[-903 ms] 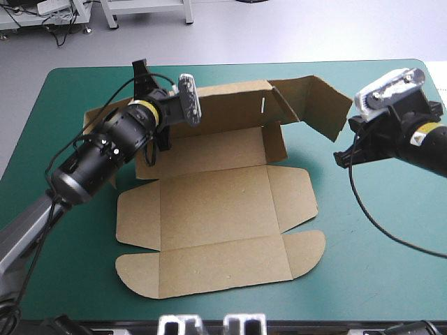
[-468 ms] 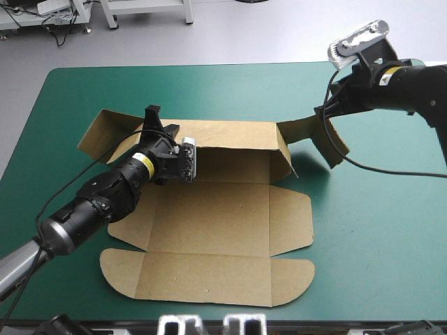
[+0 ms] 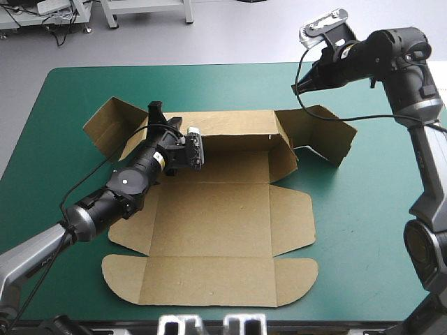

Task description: Fold the box

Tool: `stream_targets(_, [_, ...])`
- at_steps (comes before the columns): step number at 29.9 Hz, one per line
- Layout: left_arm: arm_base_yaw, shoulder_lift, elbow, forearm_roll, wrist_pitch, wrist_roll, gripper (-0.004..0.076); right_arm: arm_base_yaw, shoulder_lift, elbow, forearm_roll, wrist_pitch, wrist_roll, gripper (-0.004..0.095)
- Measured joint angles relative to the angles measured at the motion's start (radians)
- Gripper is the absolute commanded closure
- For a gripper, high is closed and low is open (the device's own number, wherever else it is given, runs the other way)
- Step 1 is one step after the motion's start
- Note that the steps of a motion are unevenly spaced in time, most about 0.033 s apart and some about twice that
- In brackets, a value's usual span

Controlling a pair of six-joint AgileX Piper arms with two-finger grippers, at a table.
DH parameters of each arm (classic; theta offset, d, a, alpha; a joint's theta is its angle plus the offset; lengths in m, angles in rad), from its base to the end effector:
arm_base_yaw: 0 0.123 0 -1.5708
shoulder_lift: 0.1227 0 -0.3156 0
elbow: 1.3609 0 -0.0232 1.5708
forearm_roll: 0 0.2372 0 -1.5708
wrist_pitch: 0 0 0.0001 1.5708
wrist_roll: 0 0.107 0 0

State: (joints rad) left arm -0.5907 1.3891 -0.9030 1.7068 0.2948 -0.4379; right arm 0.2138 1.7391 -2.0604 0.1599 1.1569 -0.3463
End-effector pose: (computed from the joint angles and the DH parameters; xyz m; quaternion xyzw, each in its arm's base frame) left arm 0.2705 -0.1442 0.3314 0.6036 0.5507 0.3018 0.4912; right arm 0.3650 0.0952 0.4691 -0.2523 0.8782 0.0533 0.4028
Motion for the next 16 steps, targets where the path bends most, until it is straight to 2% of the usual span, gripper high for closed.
stream_targets(7, [0.000, 0.002, -0.001, 0.022, 0.008, -0.034, 0.0734, -0.013, 0.097, -0.065, 0.016, -0.015, 0.004, 0.0933])
stream_targets(16, [0.000, 0.005, -0.002, 0.022, 0.017, -0.036, 0.0734, -0.120, 0.258, -0.090, 0.205, 0.019, 0.009, 0.0933])
